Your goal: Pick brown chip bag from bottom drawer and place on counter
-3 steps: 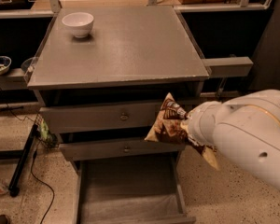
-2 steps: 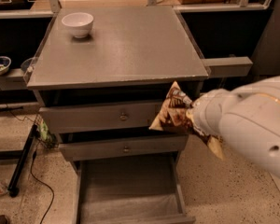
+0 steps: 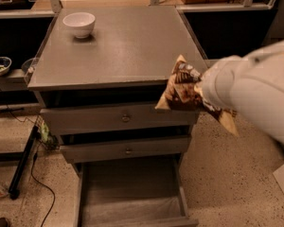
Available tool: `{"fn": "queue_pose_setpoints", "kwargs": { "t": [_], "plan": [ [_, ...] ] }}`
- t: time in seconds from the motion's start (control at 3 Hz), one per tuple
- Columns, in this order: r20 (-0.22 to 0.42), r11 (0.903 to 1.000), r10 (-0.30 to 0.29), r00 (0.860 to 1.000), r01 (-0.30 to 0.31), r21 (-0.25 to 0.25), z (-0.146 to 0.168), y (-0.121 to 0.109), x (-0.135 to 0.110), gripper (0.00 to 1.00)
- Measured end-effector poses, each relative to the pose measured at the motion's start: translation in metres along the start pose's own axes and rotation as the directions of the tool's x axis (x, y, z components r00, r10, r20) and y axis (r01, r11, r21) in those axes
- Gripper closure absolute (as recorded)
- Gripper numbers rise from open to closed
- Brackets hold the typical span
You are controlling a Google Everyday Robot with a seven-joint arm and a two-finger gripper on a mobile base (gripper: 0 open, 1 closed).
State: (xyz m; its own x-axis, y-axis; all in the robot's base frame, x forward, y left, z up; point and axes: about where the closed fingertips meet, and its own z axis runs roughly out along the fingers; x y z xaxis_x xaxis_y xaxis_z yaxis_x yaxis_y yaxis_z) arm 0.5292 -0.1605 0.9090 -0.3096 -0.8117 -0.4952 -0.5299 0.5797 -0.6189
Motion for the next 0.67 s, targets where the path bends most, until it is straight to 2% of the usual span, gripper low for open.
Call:
{"fn": "queue_pose_setpoints", "kwargs": {
  "t": [0.33, 0.67],
  "plan": [
    [0.044, 0.9984, -0.038, 0.998, 0.036, 0.044, -0.0094, -0.0389, -0.0422, 1.00],
    [0.046, 0.9984, -0.037, 0.998, 0.035, 0.045, -0.0096, -0.0395, -0.0430, 1.00]
  ]
}}
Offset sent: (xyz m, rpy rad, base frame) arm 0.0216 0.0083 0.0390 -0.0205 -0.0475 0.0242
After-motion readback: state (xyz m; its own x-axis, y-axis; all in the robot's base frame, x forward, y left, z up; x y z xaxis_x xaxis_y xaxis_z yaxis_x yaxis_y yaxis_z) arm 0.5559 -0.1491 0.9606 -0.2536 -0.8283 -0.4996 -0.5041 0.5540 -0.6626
